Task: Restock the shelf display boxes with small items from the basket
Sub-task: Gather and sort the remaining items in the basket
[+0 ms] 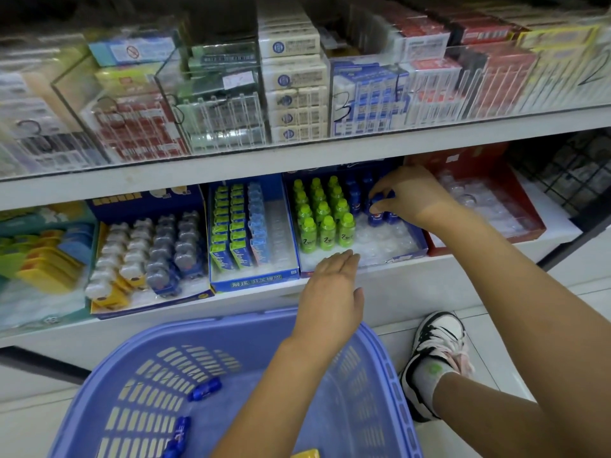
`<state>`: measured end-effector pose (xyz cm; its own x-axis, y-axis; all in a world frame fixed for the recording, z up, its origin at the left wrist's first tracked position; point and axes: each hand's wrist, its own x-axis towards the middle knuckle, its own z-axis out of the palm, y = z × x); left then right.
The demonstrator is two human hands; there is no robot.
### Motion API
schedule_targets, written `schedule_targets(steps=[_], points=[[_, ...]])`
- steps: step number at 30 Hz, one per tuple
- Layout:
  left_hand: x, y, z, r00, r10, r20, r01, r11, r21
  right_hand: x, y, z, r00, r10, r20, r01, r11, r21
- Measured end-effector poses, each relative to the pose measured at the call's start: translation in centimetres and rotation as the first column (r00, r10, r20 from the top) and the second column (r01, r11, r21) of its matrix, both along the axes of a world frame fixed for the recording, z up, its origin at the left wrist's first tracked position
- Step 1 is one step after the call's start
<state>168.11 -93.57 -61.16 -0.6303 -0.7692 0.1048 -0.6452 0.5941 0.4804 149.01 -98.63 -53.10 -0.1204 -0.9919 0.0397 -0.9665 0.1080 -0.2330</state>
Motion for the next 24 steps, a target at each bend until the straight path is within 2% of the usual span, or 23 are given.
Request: schedule_targets(steps=[7, 9, 11, 13, 15, 18, 20, 22, 24], points=[[-0.1, 0.0, 0.7, 0.999, -0.009, 0.044, 0.009, 1.0, 0.007, 0.3, -0.4, -0.2, 0.995, -0.029, -0.094, 0.034, 0.998, 0.045], [0.6, 0.5, 1.4, 0.999, -0.016, -0.034, 0.017, 0.999, 0.05, 0.9, -0.1, 0.1, 0.99, -0.032, -0.137, 0.04, 0.997, 0.059], [2.5, 1.1, 2.0, 0.987, 0.013, -0.159, -0.001, 0.997, 0.076, 1.7, 0.9, 0.6, 0.989, -0.048, -0.141, 0.049, 0.999, -0.002], [5.6, 1.6, 2.1, 0.967, 0.079, -0.241, -0.058, 0.994, 0.09, 3.3, 2.2, 1.5, 0.996, -0.021, -0.087, 0.011, 0.993, -0.113], [9.3, 1.7, 1.5, 0.954, 0.179, -0.242, -0.141, 0.976, 0.168, 6.0, 3.7, 2.4, 0.997, 0.074, -0.008, -0.075, 0.986, -0.149], [15.1, 1.4, -0.6, 0.947, 0.314, -0.072, -0.275, 0.903, 0.33, 11.5, 6.0, 2.0, 0.96, 0.269, 0.076, -0.272, 0.962, 0.034], [18.3, 1.5, -2.5, 0.925, 0.378, 0.05, -0.363, 0.835, 0.413, 15.2, 7.1, -0.2, 0.919, 0.371, 0.135, -0.392, 0.897, 0.202], [21.0, 1.8, -4.8, 0.886, 0.425, 0.186, -0.461, 0.761, 0.457, 18.4, 8.0, -3.7, 0.886, 0.417, 0.203, -0.463, 0.822, 0.332], [23.7, 2.3, -7.4, 0.829, 0.41, 0.38, -0.551, 0.712, 0.435, 20.9, 8.7, -7.9, 0.88, 0.402, 0.253, -0.475, 0.767, 0.432]])
